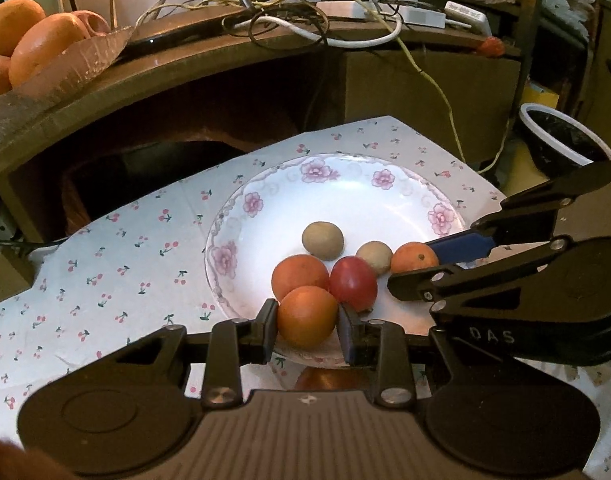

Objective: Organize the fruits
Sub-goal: 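Lower the orange and mandarin into the plate and open both grippers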

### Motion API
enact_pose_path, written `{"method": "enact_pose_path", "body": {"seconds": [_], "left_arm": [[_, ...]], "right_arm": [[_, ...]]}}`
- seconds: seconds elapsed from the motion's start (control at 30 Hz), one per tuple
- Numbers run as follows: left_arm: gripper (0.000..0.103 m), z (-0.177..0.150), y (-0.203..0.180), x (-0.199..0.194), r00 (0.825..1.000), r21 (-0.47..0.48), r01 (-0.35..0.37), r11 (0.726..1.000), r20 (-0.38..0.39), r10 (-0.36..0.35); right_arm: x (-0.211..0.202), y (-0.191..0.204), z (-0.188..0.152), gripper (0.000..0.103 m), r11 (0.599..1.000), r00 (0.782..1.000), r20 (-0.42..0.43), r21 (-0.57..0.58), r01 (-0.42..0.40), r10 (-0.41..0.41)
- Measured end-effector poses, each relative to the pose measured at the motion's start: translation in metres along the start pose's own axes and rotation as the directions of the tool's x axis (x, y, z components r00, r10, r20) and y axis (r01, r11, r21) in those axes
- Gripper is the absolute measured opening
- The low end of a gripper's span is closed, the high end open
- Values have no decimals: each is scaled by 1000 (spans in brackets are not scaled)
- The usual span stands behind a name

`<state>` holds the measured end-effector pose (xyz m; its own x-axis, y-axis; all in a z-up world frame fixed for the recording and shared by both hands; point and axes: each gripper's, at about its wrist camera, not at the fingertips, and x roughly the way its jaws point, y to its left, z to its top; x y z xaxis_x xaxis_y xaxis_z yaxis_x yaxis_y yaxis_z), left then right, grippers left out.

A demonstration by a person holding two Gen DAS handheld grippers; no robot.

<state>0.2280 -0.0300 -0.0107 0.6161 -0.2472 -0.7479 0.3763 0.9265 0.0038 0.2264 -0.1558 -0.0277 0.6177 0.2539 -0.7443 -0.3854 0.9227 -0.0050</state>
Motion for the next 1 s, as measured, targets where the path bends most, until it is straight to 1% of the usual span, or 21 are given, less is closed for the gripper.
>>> {"method": "enact_pose_path", "body": {"seconds": [0.47, 0.93, 1.0], "left_arm": [[37, -1, 2, 1, 1000, -11, -6, 1000, 14, 6], [39, 2, 4, -9, 999, -9, -10, 1000, 44, 11], [41, 2, 4, -11, 999, -12, -12, 1000, 50, 13]], "right_arm": [[5, -1, -1, 32, 1000, 1000, 11, 22, 8, -8], [-7, -7, 0, 35, 999, 998, 65, 53, 3, -6], [-9, -9, 1, 35, 998, 997, 74, 62, 6, -10]]}}
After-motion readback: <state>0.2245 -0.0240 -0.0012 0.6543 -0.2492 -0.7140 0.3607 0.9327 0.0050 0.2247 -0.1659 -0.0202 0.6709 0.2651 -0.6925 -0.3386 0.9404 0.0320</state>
